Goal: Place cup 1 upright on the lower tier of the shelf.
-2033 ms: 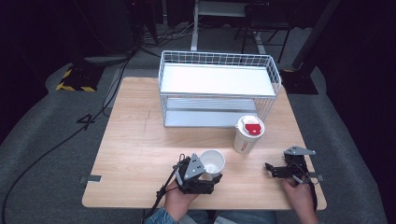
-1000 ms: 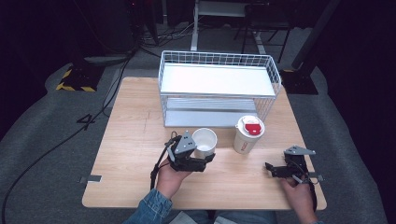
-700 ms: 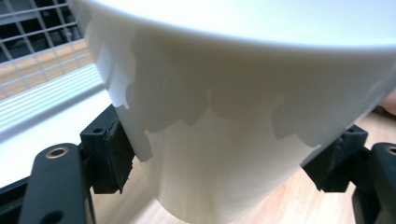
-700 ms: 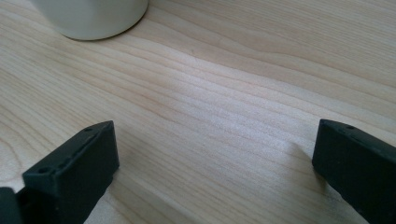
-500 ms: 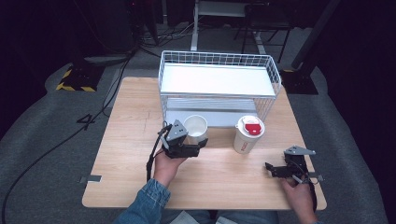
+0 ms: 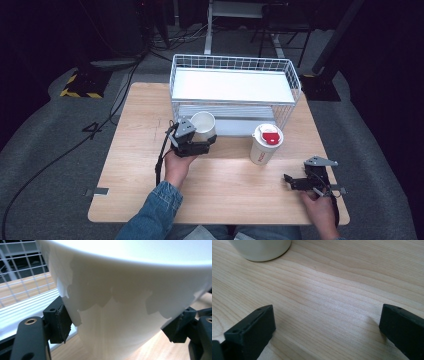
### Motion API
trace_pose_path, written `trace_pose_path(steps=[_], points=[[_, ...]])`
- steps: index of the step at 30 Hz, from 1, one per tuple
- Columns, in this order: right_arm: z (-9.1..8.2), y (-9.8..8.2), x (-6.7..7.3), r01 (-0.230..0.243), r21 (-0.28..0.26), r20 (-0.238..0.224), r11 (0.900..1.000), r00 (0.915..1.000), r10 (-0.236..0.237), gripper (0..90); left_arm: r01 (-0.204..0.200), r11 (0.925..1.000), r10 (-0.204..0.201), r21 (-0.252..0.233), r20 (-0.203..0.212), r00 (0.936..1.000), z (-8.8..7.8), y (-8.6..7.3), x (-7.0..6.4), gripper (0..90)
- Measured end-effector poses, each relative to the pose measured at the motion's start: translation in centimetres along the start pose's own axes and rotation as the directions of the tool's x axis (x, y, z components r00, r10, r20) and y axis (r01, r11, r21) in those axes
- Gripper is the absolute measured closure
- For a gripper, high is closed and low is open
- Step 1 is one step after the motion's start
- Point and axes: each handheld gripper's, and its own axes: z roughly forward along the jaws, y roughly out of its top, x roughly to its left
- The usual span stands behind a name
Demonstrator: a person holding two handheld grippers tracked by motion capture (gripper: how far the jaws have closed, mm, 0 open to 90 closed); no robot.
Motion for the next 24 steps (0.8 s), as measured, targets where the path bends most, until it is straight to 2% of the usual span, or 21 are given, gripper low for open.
trace_pose_path(steps=[3,4,8,15,21,24], points=[[0.0,0.0,0.0,-0.005,0.000,0.002,1.000,1.0000,0.005,0.5,0.011,0.9999,-0.011,0.003,-0.022,0.9997,0.5,0.0,0.8,22.9],[0.0,0.0,0.0,-0.006,-0.001,0.003,1.000,1.0000,0.006,0.5,0.018,0.9997,-0.017,0.017,-0.024,0.9996,0.7,0.0,1.1,22.9],[0.0,0.0,0.0,-0.004,-0.002,0.003,1.000,1.0000,0.004,0.5,0.007,0.9991,-0.005,0.041,-0.054,0.9985,1.4,0.1,2.2,22.9],[0.0,0.0,0.1,-0.010,-0.002,0.007,1.000,0.9999,0.010,0.5,0.009,0.9984,-0.005,0.056,-0.073,0.9973,2.5,-0.4,2.7,22.9],[0.0,0.0,0.1,-0.010,-0.002,0.007,1.000,0.9999,0.010,0.5,0.016,0.9989,-0.012,0.045,-0.096,0.9953,3.6,-0.8,3.4,22.9],[0.0,0.0,0.1,-0.010,-0.002,0.007,1.000,0.9999,0.010,0.5,0.022,0.9978,-0.015,0.062,-0.111,0.9937,4.4,-0.9,3.8,22.9]])
